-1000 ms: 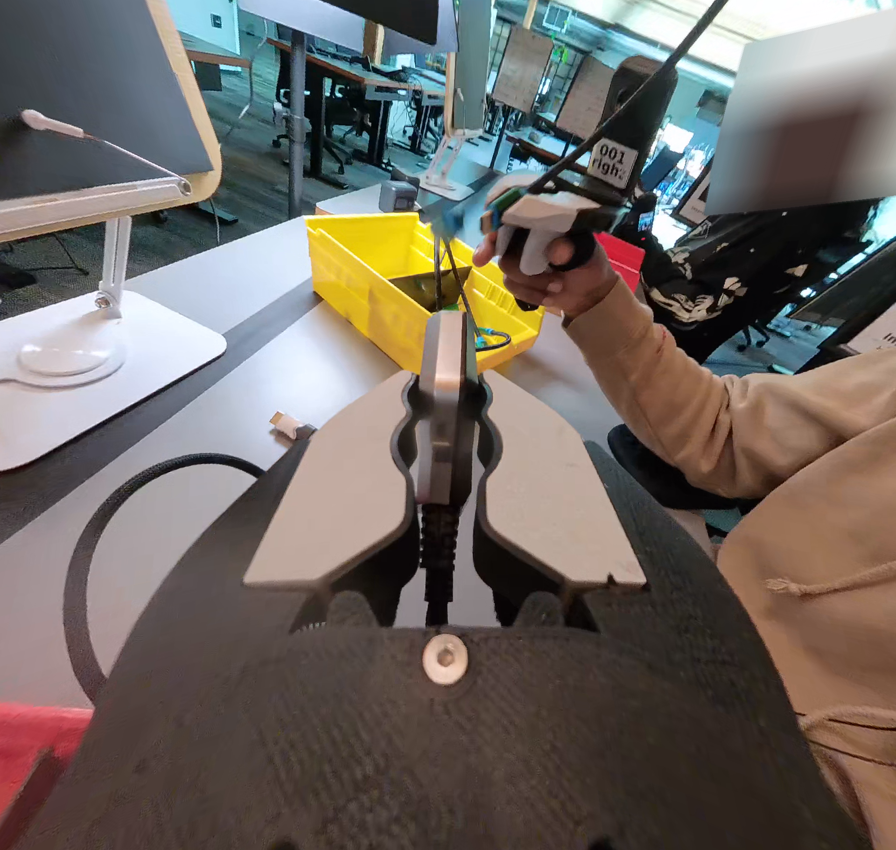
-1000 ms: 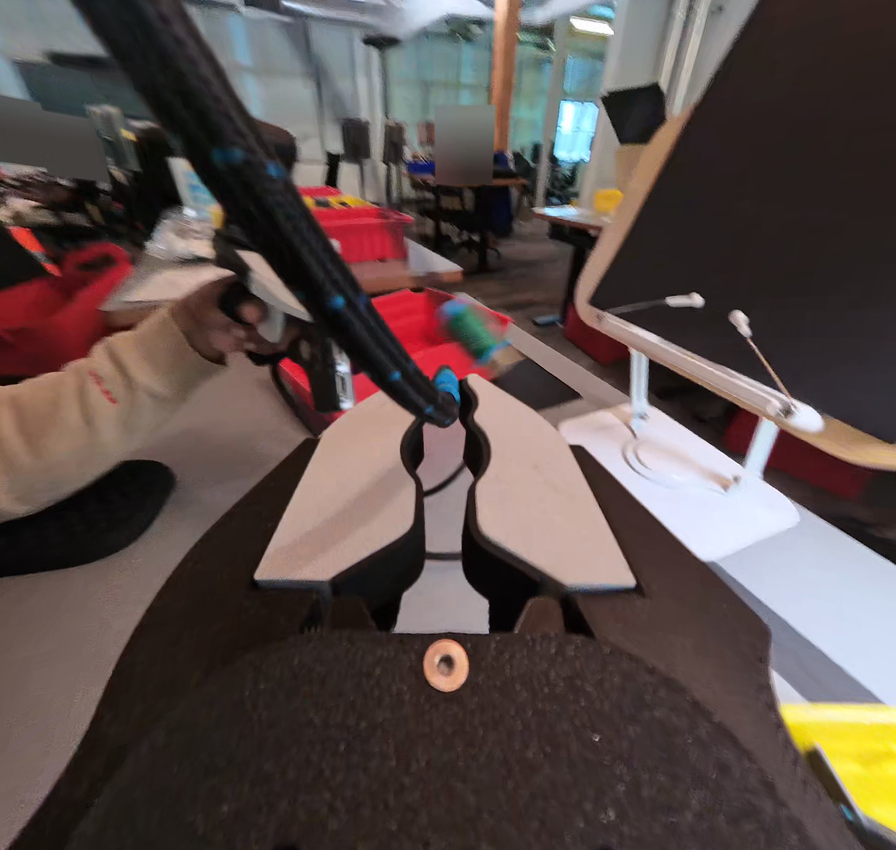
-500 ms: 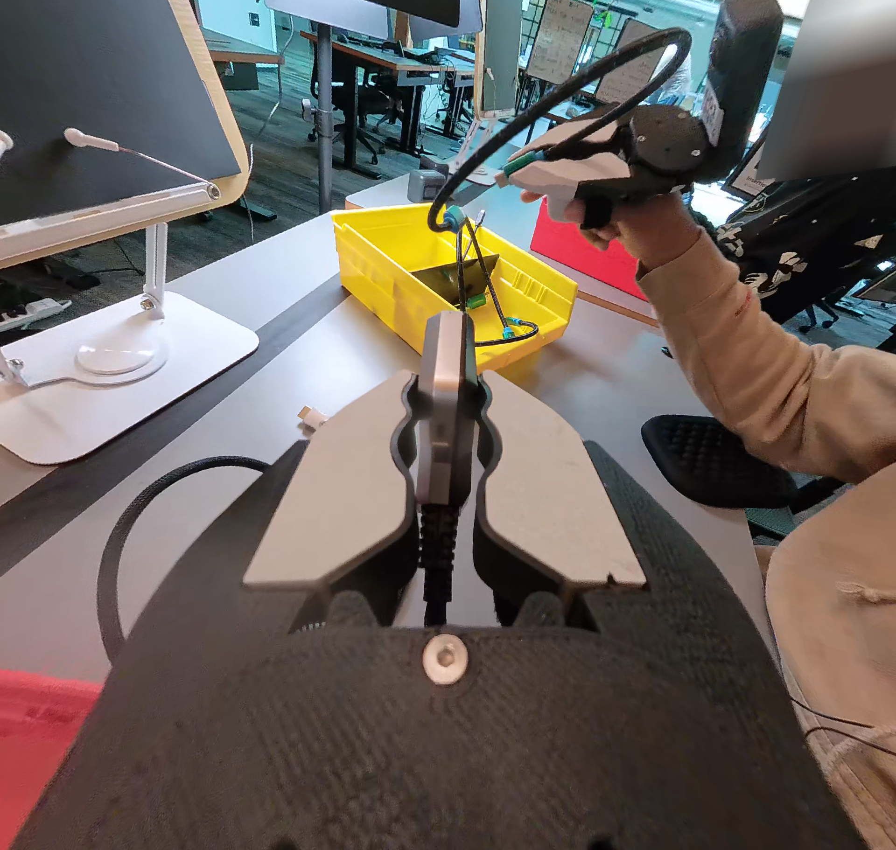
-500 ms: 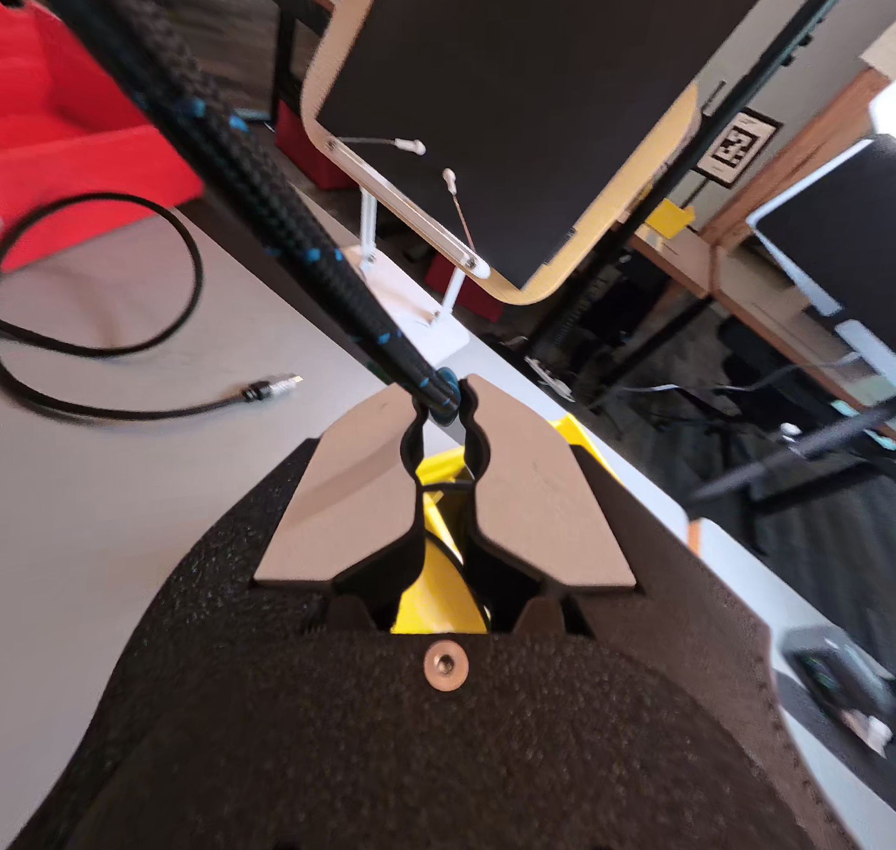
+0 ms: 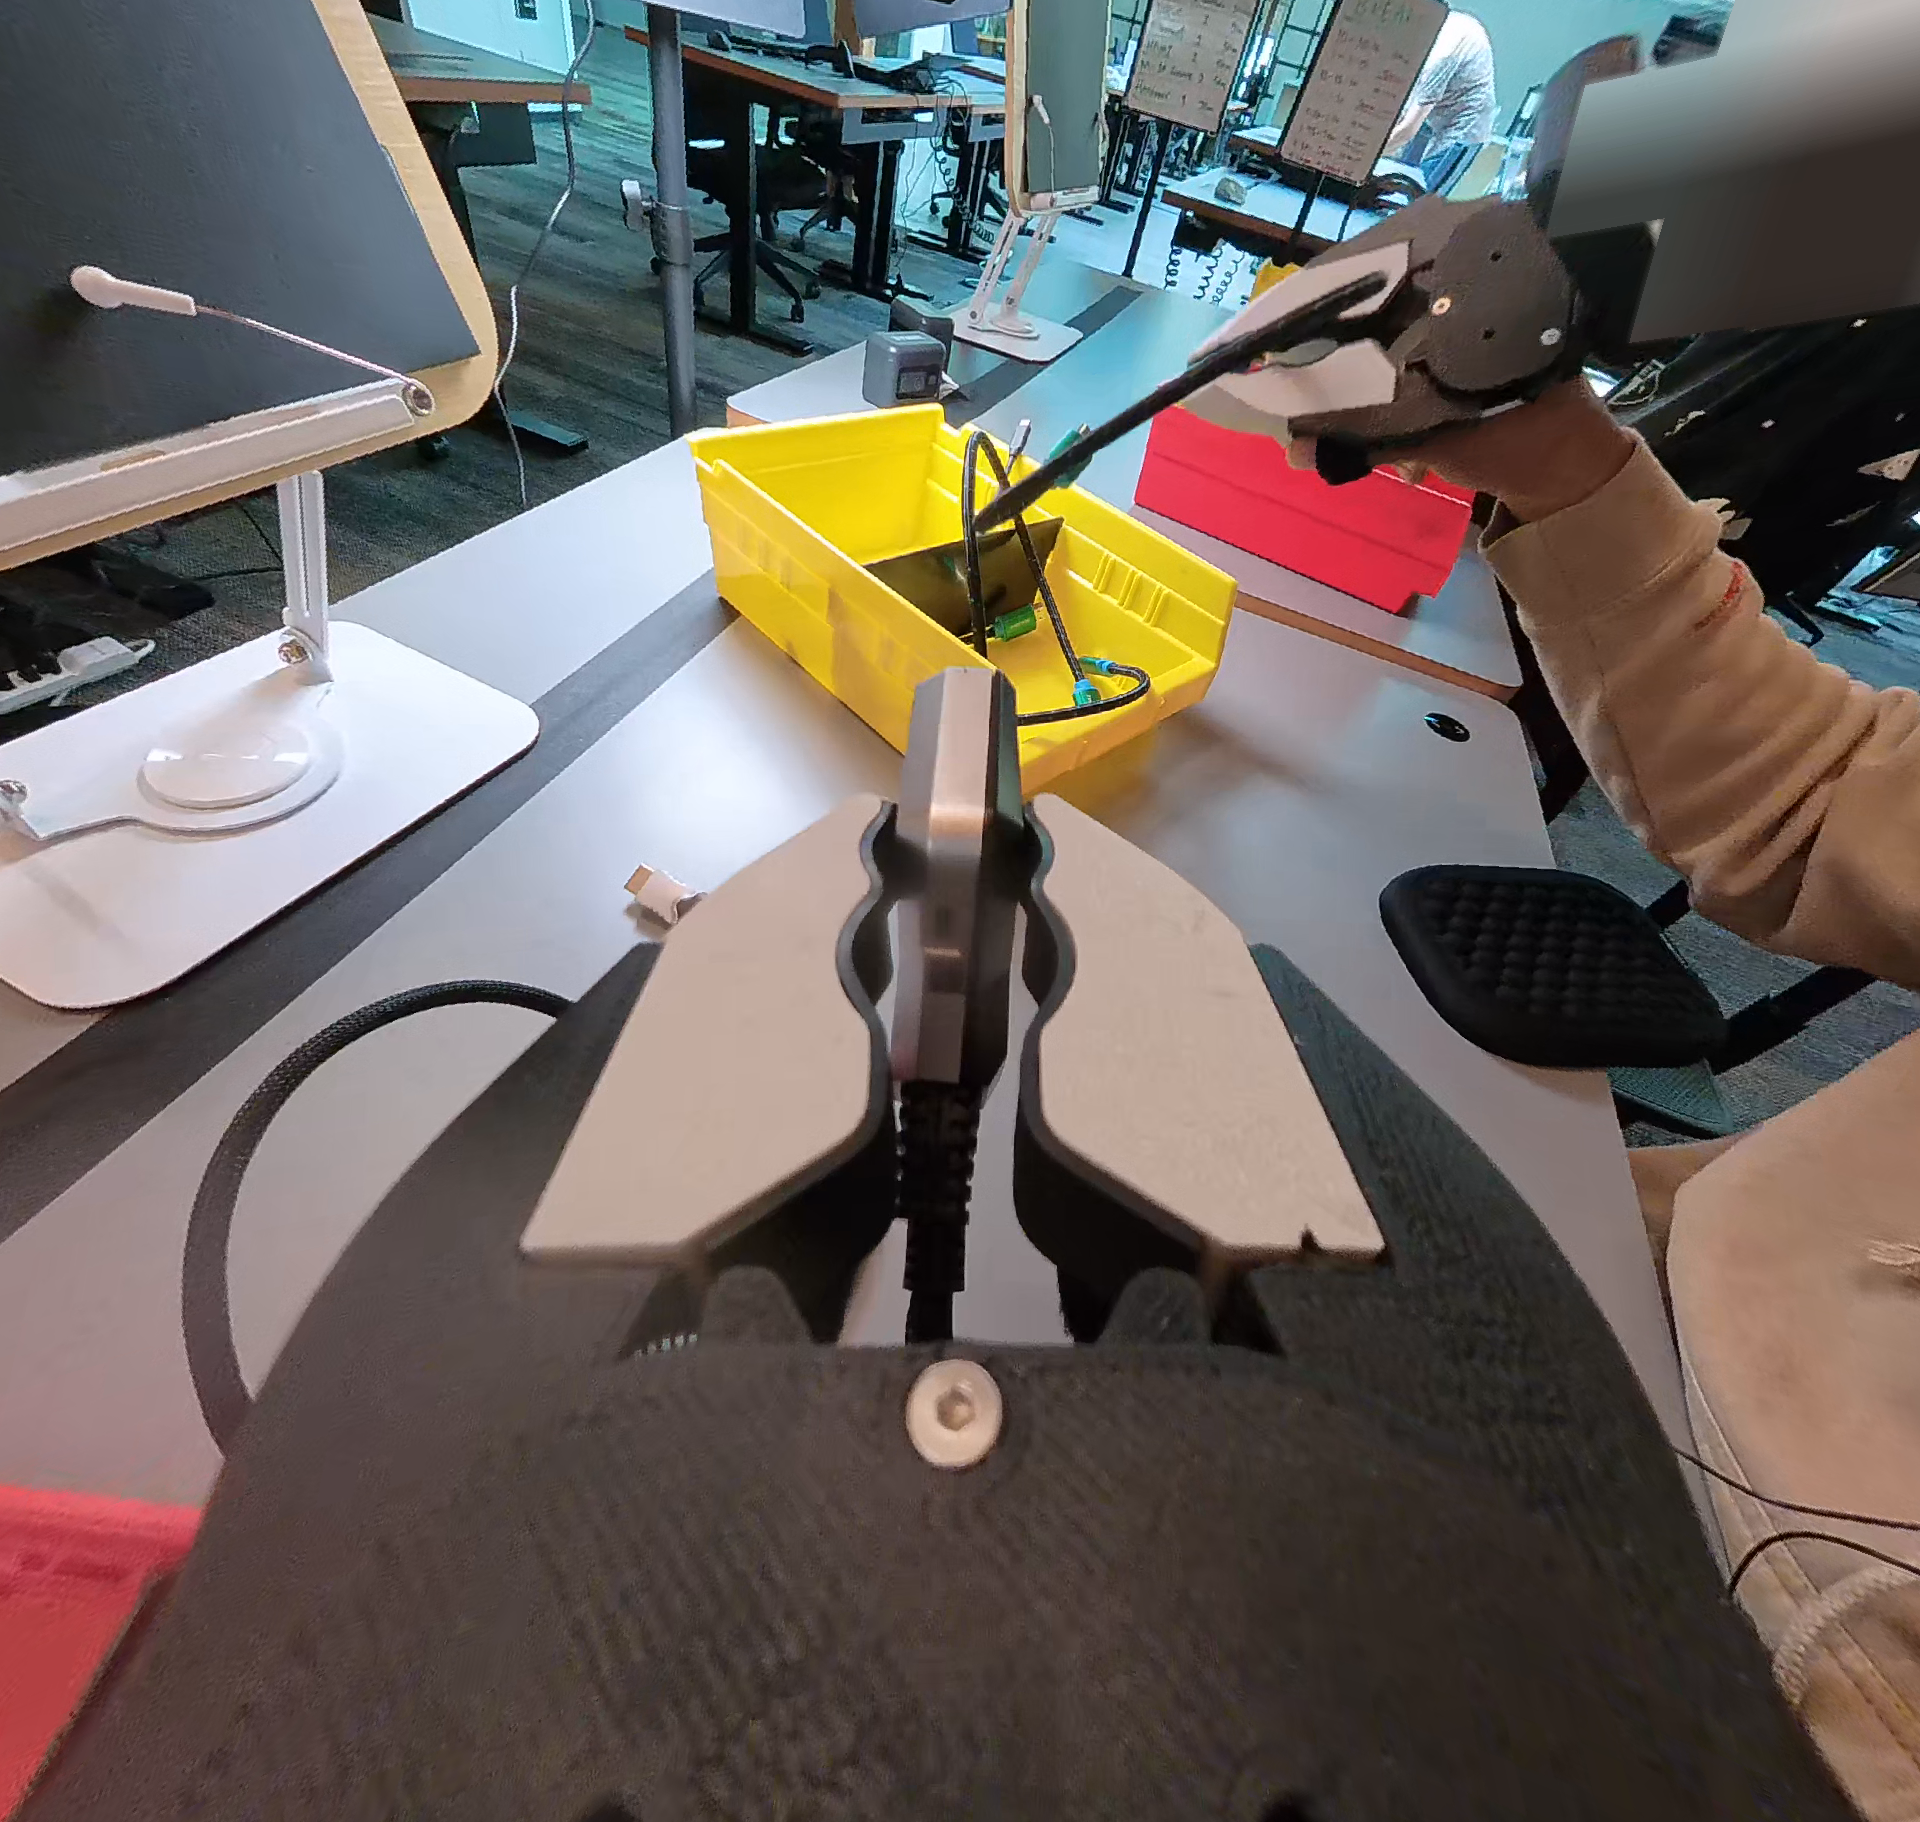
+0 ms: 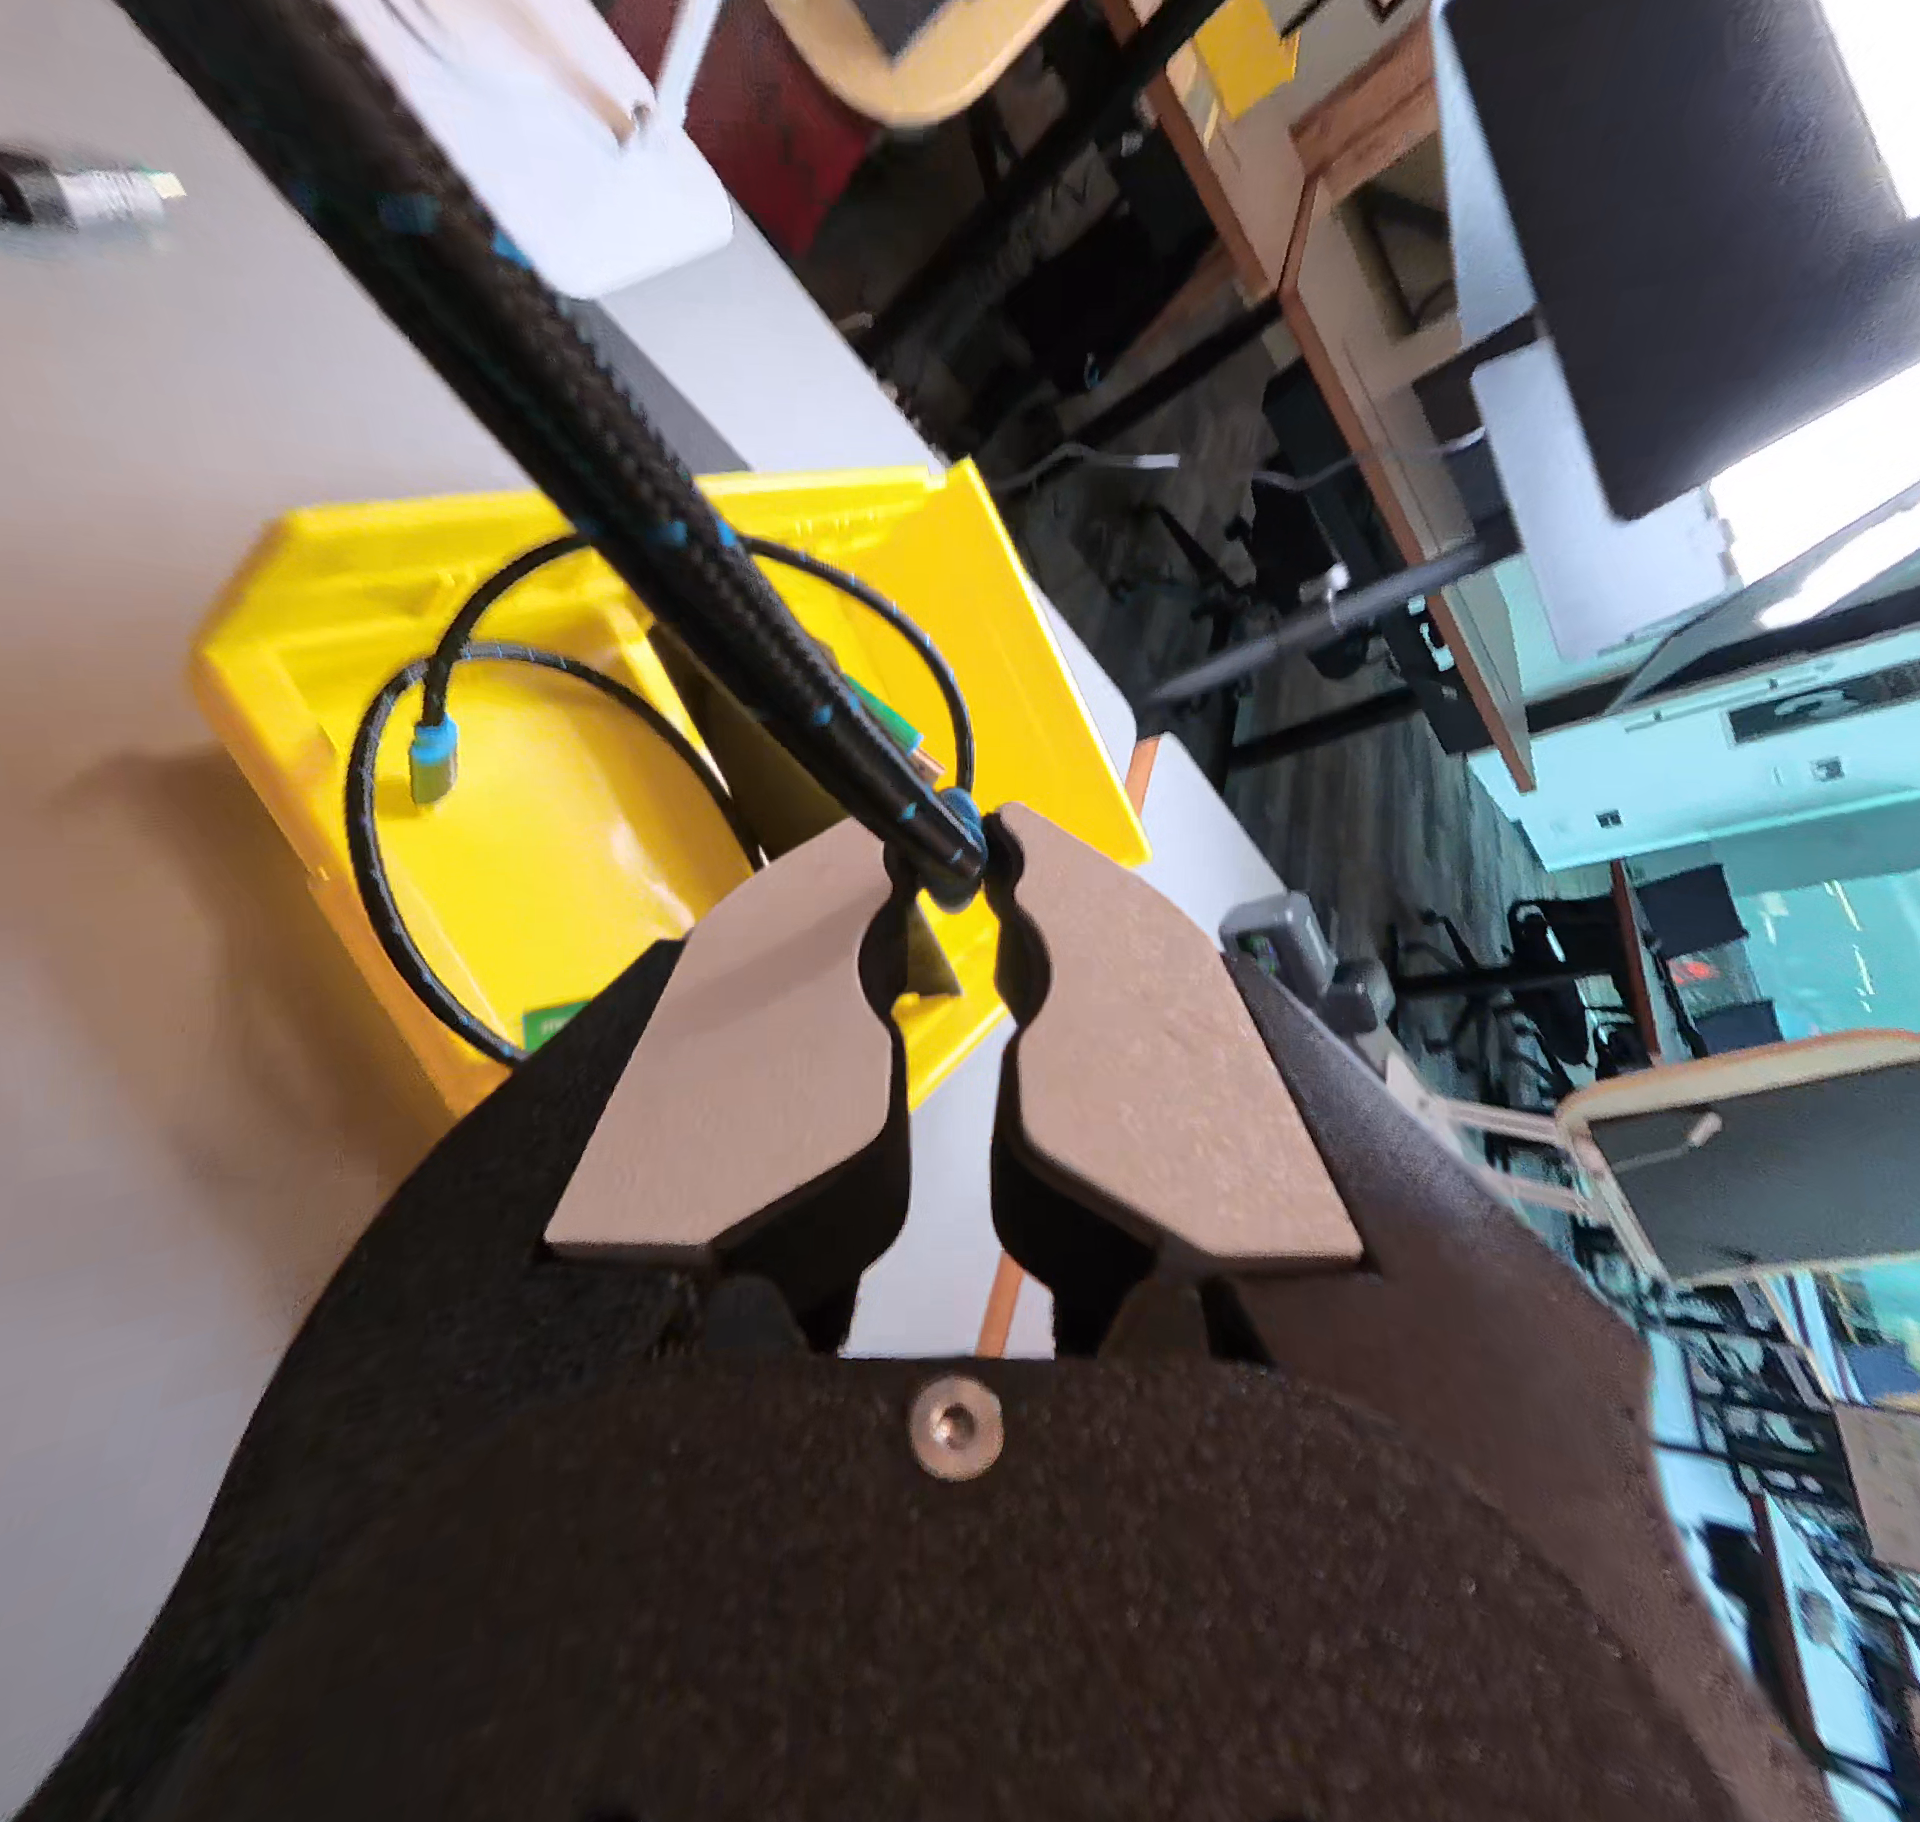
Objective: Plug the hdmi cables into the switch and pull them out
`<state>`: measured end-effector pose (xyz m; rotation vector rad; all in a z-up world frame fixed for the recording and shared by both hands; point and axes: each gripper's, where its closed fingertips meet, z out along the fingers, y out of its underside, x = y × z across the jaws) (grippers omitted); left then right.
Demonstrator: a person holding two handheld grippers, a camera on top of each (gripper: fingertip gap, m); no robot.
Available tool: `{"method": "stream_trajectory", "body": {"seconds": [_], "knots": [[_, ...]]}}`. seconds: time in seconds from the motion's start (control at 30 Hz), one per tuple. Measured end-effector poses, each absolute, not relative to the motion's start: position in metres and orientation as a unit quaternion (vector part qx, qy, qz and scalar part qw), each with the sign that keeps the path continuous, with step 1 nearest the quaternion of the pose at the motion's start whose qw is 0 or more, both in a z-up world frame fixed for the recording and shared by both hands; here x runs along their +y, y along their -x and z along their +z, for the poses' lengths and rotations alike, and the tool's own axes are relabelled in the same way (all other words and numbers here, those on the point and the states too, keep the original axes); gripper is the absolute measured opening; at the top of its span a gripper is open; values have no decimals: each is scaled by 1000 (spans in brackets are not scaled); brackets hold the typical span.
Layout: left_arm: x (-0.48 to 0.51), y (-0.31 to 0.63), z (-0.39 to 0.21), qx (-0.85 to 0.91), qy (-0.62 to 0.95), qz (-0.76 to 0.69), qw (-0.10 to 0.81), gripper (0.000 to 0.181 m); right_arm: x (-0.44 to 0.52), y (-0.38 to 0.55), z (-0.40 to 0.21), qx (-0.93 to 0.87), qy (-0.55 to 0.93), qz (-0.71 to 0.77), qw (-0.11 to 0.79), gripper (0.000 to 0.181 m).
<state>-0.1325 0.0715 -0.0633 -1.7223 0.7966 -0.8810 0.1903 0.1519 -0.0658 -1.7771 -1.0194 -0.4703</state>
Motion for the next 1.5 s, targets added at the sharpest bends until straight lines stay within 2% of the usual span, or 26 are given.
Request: {"method": "stream_trajectory", "body": {"seconds": [0.43, 0.73, 0.9, 1.0, 1.2, 1.3, 1.5], "knots": [[71, 135, -64, 328, 712, -369, 499, 21, 174, -230, -147, -436, 786, -257, 356, 12], [73, 139, -68, 324, 715, -373, 494, 21, 185, -233, -180, -535, 761, -285, 231, 14], [74, 142, -69, 320, 718, -373, 493, 21, 158, -225, -180, -592, 770, -160, 173, 59], [75, 143, -69, 318, 716, -376, 494, 21, 135, -213, -151, -586, 785, -47, 194, 71], [70, 129, -65, 333, 709, -384, 489, 21, 75, -86, -70, -567, 686, 226, 397, 59], [60, 114, -62, 357, 702, -382, 484, 21, 47, -14, -70, -589, 625, 290, 421, 59], [39, 94, -53, 404, 678, -388, 476, 21, 32, 98, -80, -617, 580, 361, 390, 59]]}}
